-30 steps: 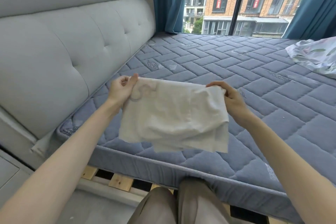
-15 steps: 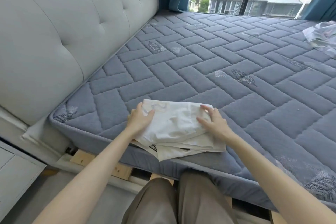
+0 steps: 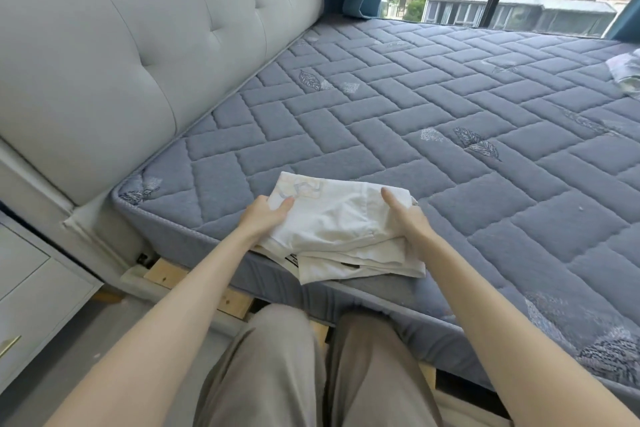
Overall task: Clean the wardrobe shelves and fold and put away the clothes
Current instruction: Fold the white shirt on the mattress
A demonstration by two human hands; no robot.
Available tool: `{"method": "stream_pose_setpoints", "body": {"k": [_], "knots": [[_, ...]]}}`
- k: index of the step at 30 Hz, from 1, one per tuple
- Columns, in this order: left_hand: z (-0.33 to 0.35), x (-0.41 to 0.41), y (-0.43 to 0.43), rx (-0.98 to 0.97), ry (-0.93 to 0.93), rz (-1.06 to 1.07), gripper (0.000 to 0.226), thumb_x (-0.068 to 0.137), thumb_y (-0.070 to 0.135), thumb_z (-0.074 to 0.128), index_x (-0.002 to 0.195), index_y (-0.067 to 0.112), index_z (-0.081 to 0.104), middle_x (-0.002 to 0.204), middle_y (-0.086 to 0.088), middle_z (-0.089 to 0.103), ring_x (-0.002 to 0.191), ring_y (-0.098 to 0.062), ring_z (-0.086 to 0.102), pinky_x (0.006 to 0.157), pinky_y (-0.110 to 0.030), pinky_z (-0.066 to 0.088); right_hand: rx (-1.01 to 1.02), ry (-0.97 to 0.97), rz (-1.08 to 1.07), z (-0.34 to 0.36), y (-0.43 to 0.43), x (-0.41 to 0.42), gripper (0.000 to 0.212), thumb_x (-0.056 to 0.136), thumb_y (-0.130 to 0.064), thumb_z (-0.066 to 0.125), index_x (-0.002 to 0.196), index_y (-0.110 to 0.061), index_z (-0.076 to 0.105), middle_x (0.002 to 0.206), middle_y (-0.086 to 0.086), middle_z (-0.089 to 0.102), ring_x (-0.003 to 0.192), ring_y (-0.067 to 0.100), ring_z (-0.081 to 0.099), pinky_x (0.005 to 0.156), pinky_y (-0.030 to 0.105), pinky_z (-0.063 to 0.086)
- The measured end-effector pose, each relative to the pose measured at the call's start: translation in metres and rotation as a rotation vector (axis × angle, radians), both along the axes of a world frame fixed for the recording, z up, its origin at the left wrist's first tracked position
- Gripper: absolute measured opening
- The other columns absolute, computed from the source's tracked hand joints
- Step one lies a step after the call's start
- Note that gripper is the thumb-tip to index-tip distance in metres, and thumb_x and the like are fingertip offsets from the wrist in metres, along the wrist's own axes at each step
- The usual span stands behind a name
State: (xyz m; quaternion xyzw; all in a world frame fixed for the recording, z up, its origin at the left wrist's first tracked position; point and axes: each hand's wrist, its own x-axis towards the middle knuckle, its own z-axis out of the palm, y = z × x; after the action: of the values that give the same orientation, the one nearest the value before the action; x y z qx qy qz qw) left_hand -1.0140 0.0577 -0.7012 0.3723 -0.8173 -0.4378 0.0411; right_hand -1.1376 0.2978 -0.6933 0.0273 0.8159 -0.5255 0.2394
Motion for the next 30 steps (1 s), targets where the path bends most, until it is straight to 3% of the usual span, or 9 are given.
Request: {"method": "stream_pose_setpoints", "body": {"k": [4, 7, 9, 12, 15, 17, 22, 26, 30], "knots": [[-0.004, -0.005, -0.009, 0.056, 0.093, -0.007, 0.046, 0.089, 0.055, 0.056, 0.111, 0.014, 0.055, 0.111, -0.001, 0.062, 0.1, -0.019, 0.059, 0.085, -0.035, 0.048, 0.222, 0.167, 0.091, -0.008, -0.001, 0.007, 0.084, 0.084, -0.058, 0.055, 0.145, -0.008, 0.025, 0.133, 0.009, 0.052, 0.123, 0.034, 0.049, 0.096, 0.037, 0.039], [-0.016, -0.017, -0.017, 0.083, 0.157, -0.04, 0.035, 0.091, 0.047, 0.058, 0.107, 0.016, 0.057, 0.097, 0.01, 0.061, 0.086, -0.005, 0.058, 0.065, -0.019, 0.045, 0.18, 0.237, 0.106, -0.018, 0.002, -0.003, 0.061, 0.089, -0.045, 0.056, 0.137, -0.015, 0.034, 0.12, -0.002, 0.055, 0.118, 0.028, 0.051, 0.093, 0.038, 0.04], [-0.02, -0.024, -0.023, 0.176, 0.205, -0.023, 0.026, 0.092, 0.036, 0.061, 0.104, 0.013, 0.058, 0.093, 0.009, 0.063, 0.079, 0.0, 0.058, 0.055, -0.01, 0.044, 0.12, 0.262, 0.12, -0.017, -0.004, -0.017, 0.05, 0.089, -0.037, 0.06, 0.131, -0.02, 0.04, 0.106, -0.015, 0.053, 0.11, 0.02, 0.053, 0.09, 0.037, 0.042], [-0.009, -0.031, -0.026, 0.258, 0.267, 0.004, 0.023, 0.092, 0.027, 0.064, 0.104, 0.009, 0.059, 0.094, 0.003, 0.065, 0.08, -0.007, 0.061, 0.061, -0.012, 0.047, 0.041, 0.273, 0.111, -0.001, -0.018, -0.034, 0.049, 0.089, -0.027, 0.062, 0.132, -0.022, 0.04, 0.101, -0.024, 0.05, 0.099, 0.007, 0.054, 0.079, 0.028, 0.041], [0.025, -0.032, -0.032, 0.329, 0.304, 0.032, 0.025, 0.092, 0.026, 0.064, 0.106, 0.006, 0.059, 0.099, -0.004, 0.067, 0.086, -0.013, 0.062, 0.068, -0.021, 0.05, 0.007, 0.245, 0.096, 0.033, -0.031, -0.038, 0.05, 0.088, -0.021, 0.063, 0.133, -0.02, 0.041, 0.106, -0.022, 0.053, 0.106, 0.011, 0.055, 0.086, 0.03, 0.043], [0.065, -0.029, -0.039, 0.333, 0.313, 0.043, 0.025, 0.092, 0.027, 0.064, 0.105, 0.007, 0.059, 0.098, -0.004, 0.066, 0.085, -0.013, 0.062, 0.07, -0.023, 0.049, -0.013, 0.223, 0.088, 0.067, -0.04, -0.036, 0.047, 0.088, -0.02, 0.063, 0.131, -0.02, 0.043, 0.108, -0.02, 0.054, 0.109, 0.013, 0.055, 0.09, 0.033, 0.044], [0.203, -0.008, -0.068, 0.269, 0.359, 0.087, 0.01, 0.094, 0.027, 0.06, 0.09, 0.019, 0.056, 0.084, 0.009, 0.061, 0.071, 0.0, 0.056, 0.062, -0.013, 0.041, -0.086, 0.213, 0.107, 0.201, -0.074, -0.023, 0.047, 0.089, -0.02, 0.067, 0.131, -0.021, 0.046, 0.115, -0.011, 0.057, 0.107, 0.011, 0.057, 0.09, 0.03, 0.045], [0.334, 0.028, -0.097, 0.211, 0.43, 0.173, 0.013, 0.094, 0.026, 0.061, 0.102, 0.015, 0.059, 0.094, 0.009, 0.065, 0.082, 0.004, 0.06, 0.069, -0.009, 0.044, -0.142, 0.242, 0.191, 0.333, -0.113, -0.008, 0.049, 0.09, -0.02, 0.066, 0.134, -0.021, 0.043, 0.11, -0.016, 0.056, 0.1, 0.001, 0.057, 0.078, 0.02, 0.045], [0.446, 0.071, -0.127, 0.179, 0.479, 0.266, 0.022, 0.094, 0.027, 0.06, 0.111, 0.013, 0.058, 0.099, 0.008, 0.065, 0.09, -0.004, 0.061, 0.072, -0.013, 0.045, -0.203, 0.259, 0.302, 0.445, -0.157, 0.014, 0.05, 0.091, -0.024, 0.065, 0.133, -0.025, 0.039, 0.114, -0.012, 0.056, 0.104, 0.008, 0.058, 0.077, 0.022, 0.045]]}}
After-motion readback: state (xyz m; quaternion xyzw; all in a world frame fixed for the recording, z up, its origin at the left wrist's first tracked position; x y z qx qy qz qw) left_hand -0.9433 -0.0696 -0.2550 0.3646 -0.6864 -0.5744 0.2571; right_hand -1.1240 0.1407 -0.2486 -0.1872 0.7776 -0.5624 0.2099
